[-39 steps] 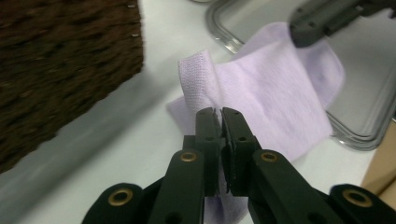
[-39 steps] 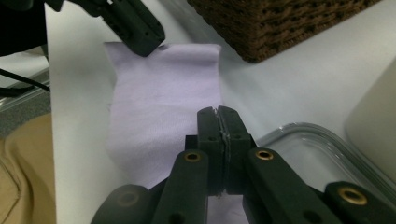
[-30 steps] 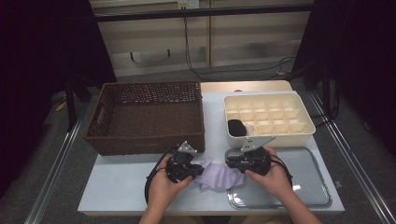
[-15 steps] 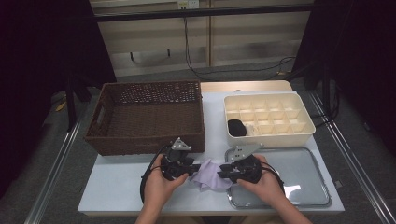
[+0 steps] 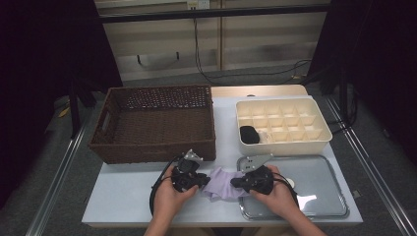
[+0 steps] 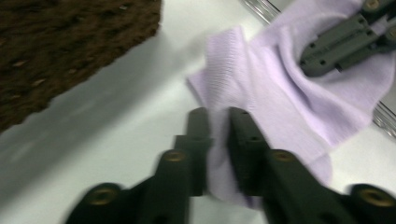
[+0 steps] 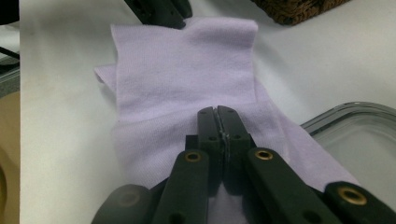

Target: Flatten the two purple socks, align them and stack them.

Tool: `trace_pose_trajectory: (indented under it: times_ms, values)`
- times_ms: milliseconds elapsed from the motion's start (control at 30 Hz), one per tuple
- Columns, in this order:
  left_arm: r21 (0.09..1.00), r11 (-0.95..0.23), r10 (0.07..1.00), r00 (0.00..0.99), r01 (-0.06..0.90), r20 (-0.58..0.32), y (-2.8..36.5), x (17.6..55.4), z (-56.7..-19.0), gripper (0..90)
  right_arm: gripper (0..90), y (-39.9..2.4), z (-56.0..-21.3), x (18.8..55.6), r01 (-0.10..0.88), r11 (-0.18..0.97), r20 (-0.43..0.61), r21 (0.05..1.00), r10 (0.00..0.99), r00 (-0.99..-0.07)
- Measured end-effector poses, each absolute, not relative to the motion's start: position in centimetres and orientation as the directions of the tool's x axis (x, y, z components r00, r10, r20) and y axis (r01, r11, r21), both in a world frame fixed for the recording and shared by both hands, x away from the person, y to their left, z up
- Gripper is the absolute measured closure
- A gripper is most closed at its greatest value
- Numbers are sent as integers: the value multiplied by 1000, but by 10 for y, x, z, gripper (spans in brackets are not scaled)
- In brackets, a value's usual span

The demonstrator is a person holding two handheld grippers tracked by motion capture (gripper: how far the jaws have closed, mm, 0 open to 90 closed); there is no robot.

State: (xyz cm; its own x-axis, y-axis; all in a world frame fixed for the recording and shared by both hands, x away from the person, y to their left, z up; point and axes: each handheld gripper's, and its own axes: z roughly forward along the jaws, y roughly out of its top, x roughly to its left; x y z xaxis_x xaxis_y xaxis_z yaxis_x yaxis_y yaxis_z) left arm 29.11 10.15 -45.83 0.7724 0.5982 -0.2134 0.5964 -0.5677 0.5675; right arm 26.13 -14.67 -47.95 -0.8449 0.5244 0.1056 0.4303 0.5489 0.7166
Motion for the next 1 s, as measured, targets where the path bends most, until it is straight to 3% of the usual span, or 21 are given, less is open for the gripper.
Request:
trace_pose_trajectory:
  times_ms: [100, 400, 667, 800, 1000]
  values:
    - [581, -565, 598, 776, 586, -201, 100, 289, -454, 865, 892, -148, -478, 262, 432, 550, 108, 715, 524, -845]
    - [615, -544, 578, 786, 571, -218, 98, 285, -439, 871, 893, -161, -466, 264, 432, 524, 109, 734, 537, -836]
    - [568, -581, 583, 785, 583, -209, 92, 286, -450, 828, 888, -179, -460, 268, 446, 489, 108, 750, 575, -811]
    - [567, -581, 587, 783, 585, -206, 94, 287, -448, 771, 840, -177, -458, 267, 437, 461, 105, 772, 585, -804]
    - [559, -596, 583, 790, 576, -191, 89, 285, -452, 778, 806, -164, -452, 263, 400, 461, 80, 792, 571, -817]
